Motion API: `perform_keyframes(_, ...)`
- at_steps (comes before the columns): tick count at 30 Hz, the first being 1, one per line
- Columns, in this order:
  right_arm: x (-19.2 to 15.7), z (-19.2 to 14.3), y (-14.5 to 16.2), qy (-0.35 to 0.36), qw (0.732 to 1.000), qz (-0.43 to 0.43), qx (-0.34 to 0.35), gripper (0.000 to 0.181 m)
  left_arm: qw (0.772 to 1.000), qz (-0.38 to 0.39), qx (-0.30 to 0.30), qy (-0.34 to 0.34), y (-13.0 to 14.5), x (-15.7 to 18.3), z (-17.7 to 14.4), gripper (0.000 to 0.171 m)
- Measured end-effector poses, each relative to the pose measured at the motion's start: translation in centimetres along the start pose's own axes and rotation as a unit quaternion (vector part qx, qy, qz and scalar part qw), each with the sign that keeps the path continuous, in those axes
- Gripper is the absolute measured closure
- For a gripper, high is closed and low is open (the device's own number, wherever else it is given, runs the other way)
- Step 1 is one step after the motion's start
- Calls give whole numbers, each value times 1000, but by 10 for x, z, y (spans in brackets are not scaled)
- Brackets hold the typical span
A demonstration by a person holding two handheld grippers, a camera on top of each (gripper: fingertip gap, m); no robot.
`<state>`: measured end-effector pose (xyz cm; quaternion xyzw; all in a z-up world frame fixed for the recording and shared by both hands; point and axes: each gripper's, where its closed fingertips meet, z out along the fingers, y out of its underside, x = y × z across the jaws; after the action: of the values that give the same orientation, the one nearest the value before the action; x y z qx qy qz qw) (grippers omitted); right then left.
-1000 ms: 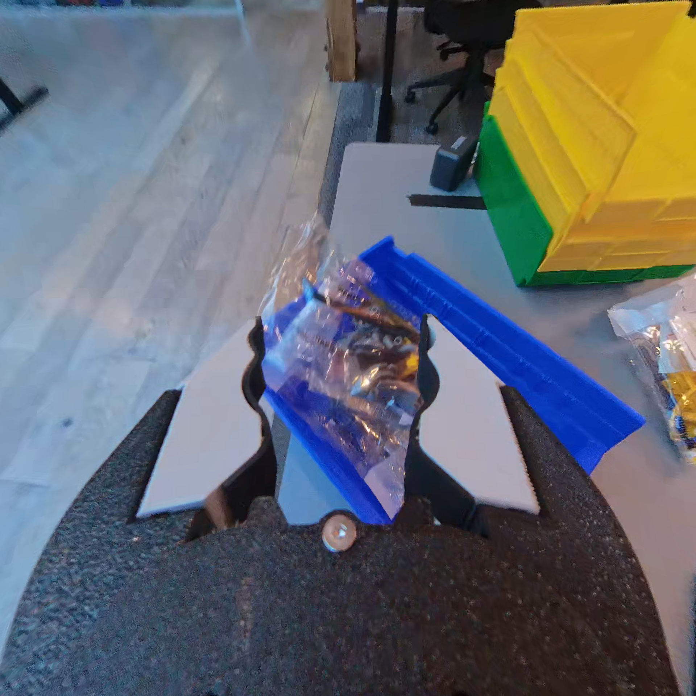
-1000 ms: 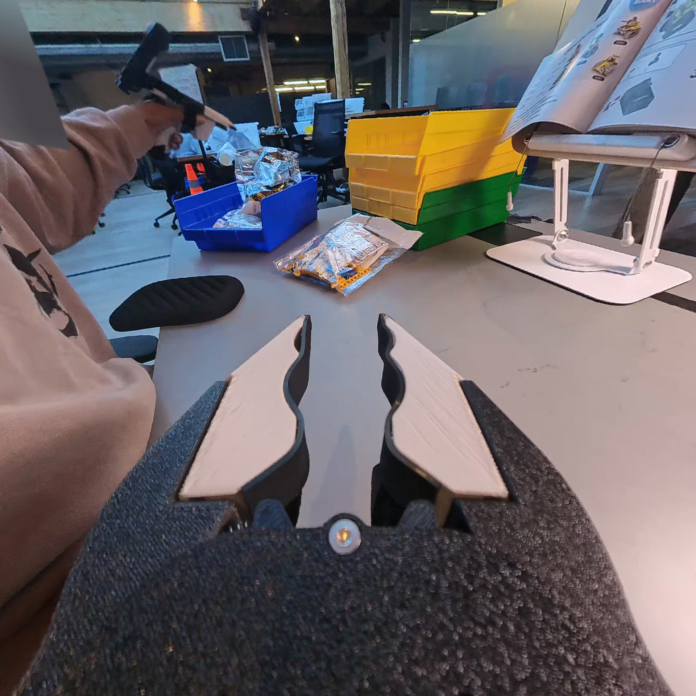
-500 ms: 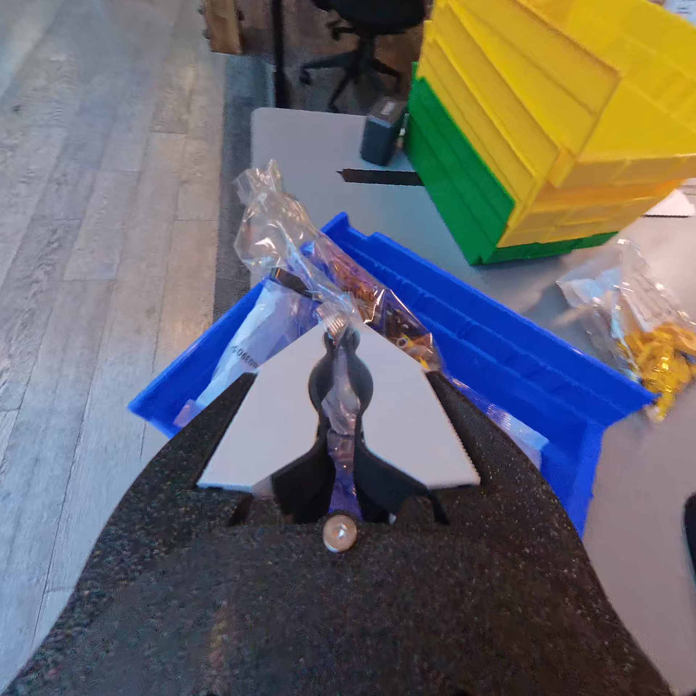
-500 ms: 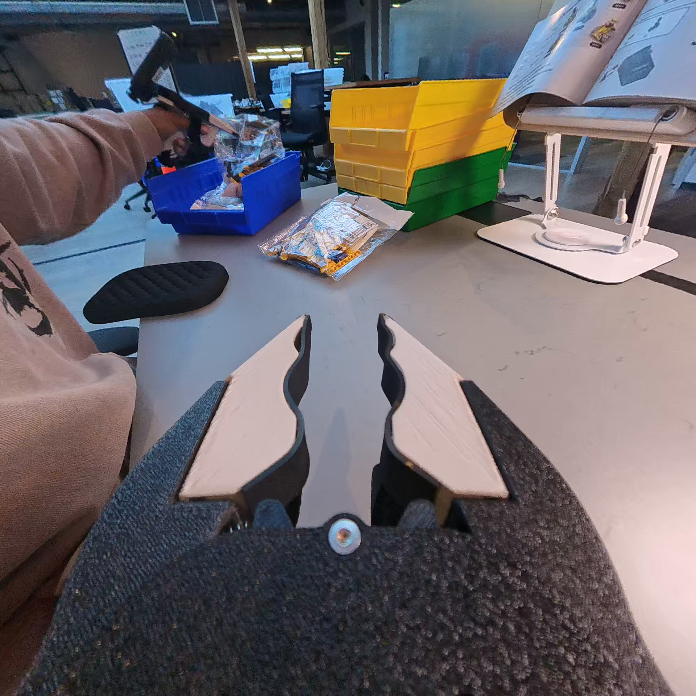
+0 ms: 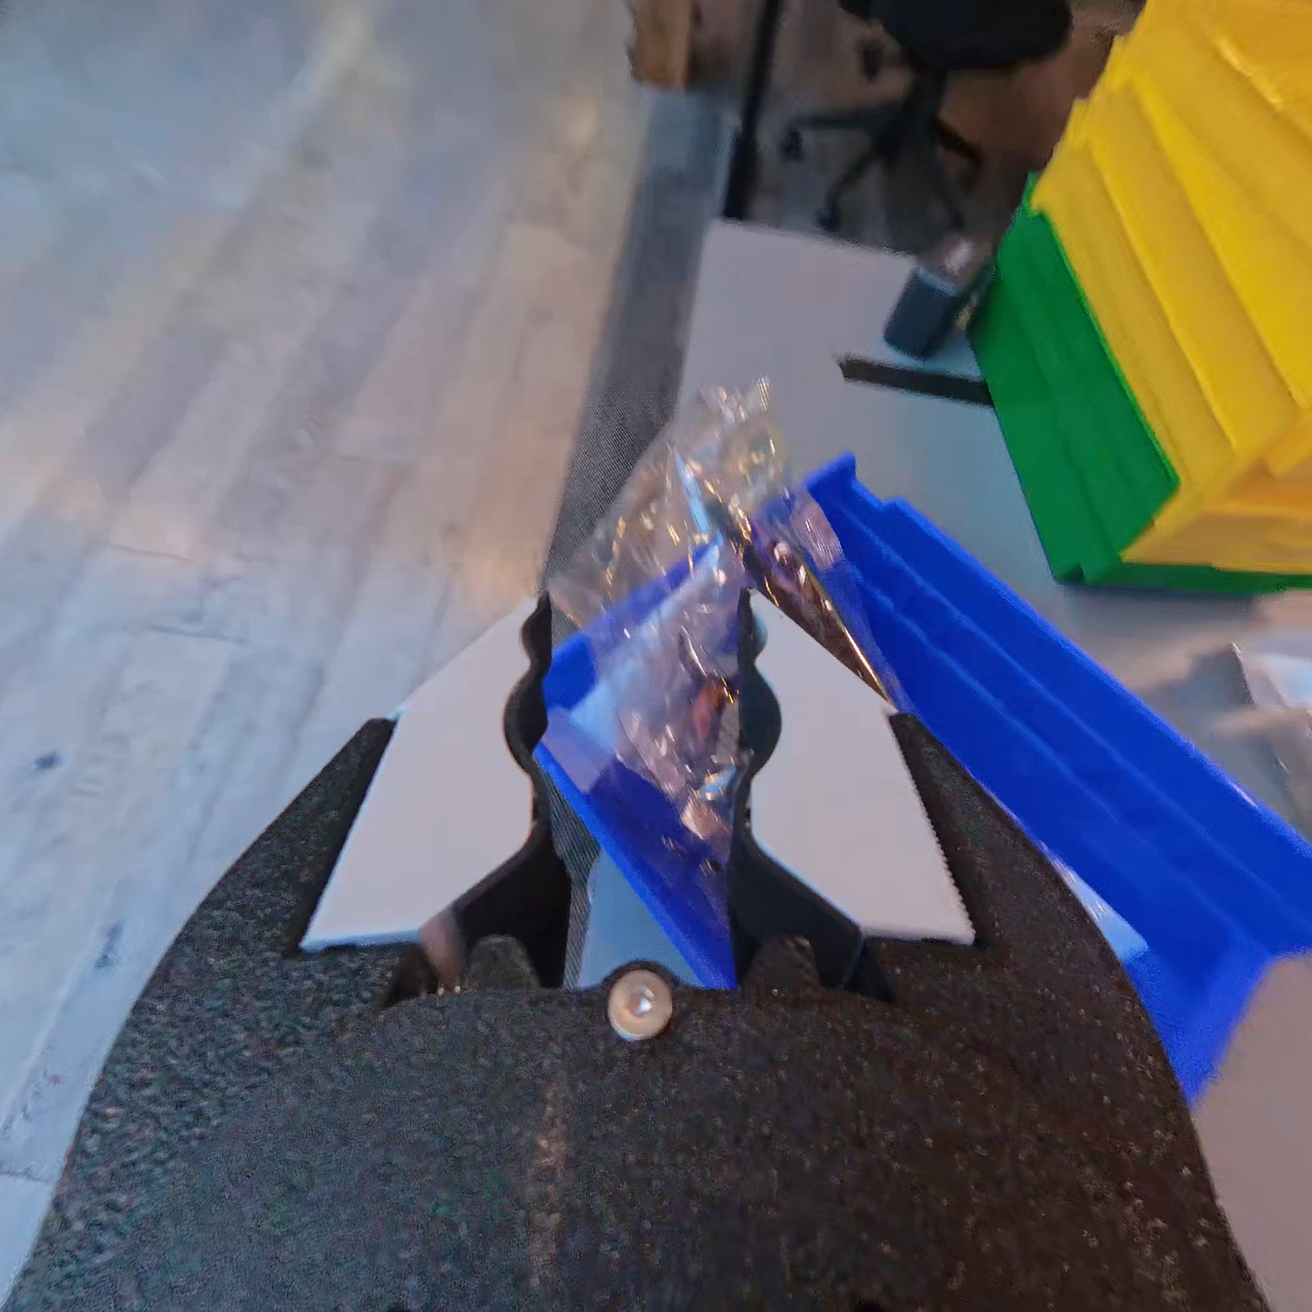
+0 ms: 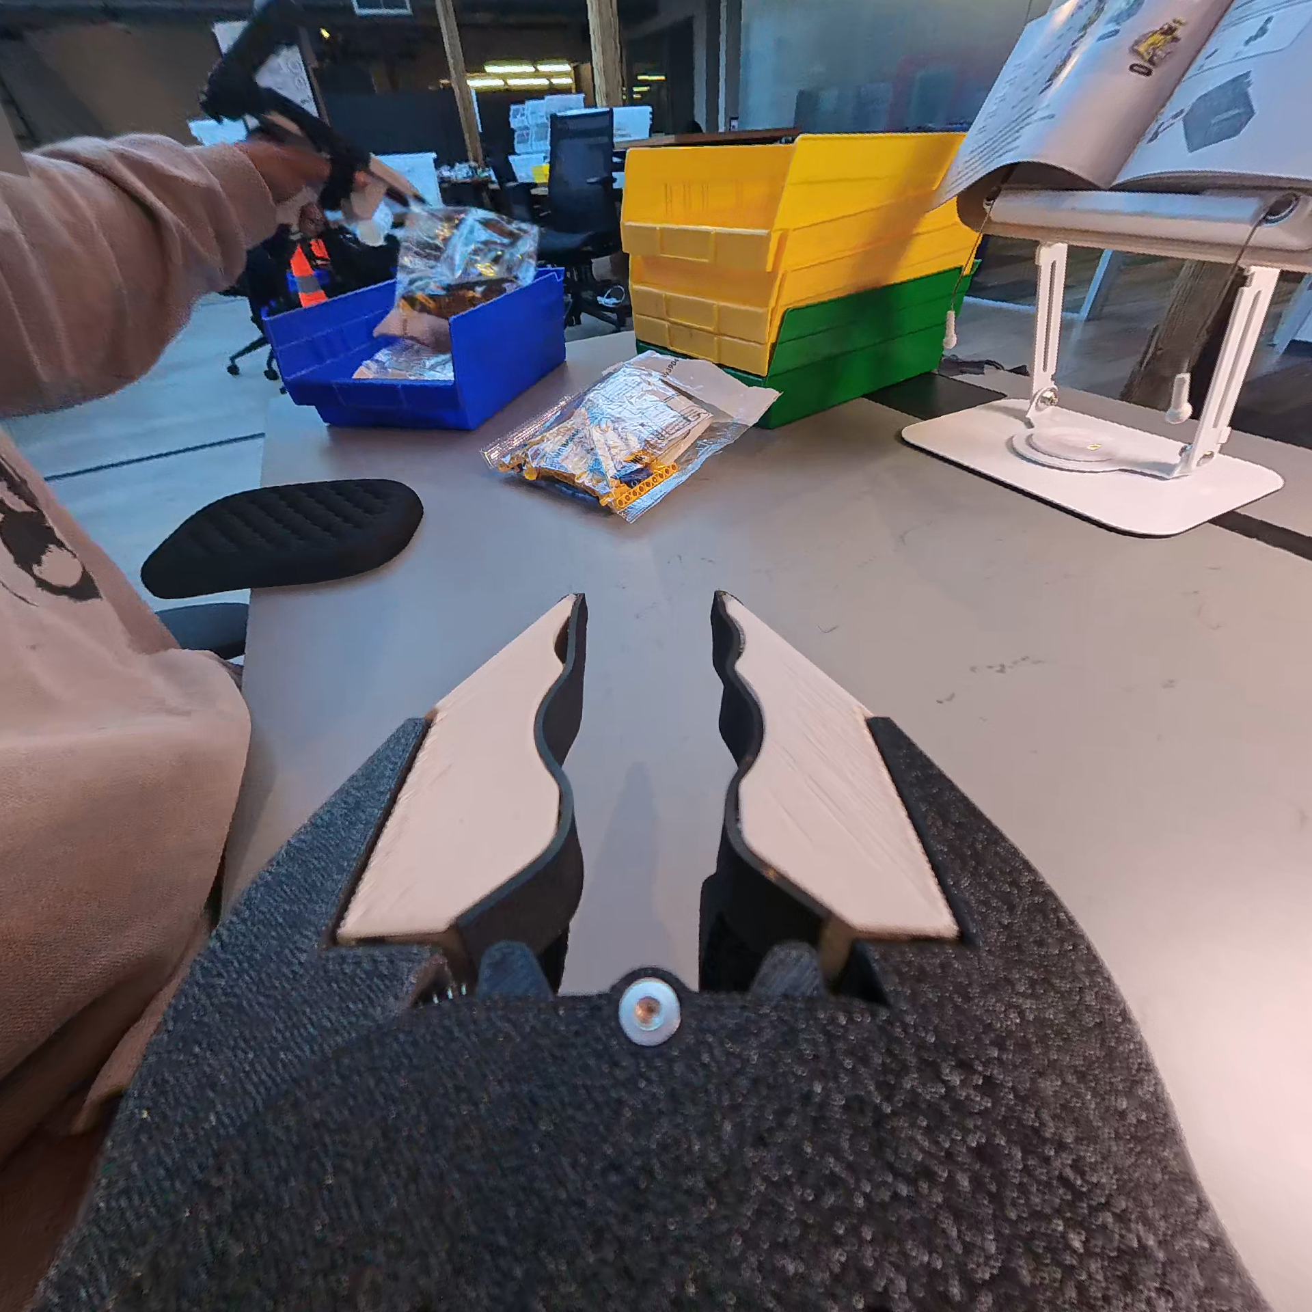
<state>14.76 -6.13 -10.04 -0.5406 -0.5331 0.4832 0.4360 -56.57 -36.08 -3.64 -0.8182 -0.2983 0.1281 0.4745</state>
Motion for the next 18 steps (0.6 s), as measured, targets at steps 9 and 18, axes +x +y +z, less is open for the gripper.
perform_keyframes(9, 2, 3, 0, 0, 1000, 4, 0, 147, 947, 27, 3, 319, 19, 299, -6, 118)
perform_keyframes(18, -7, -12, -9, 3, 999, -24, 44, 149, 956, -147, -3, 253, 123, 384, 67, 107)
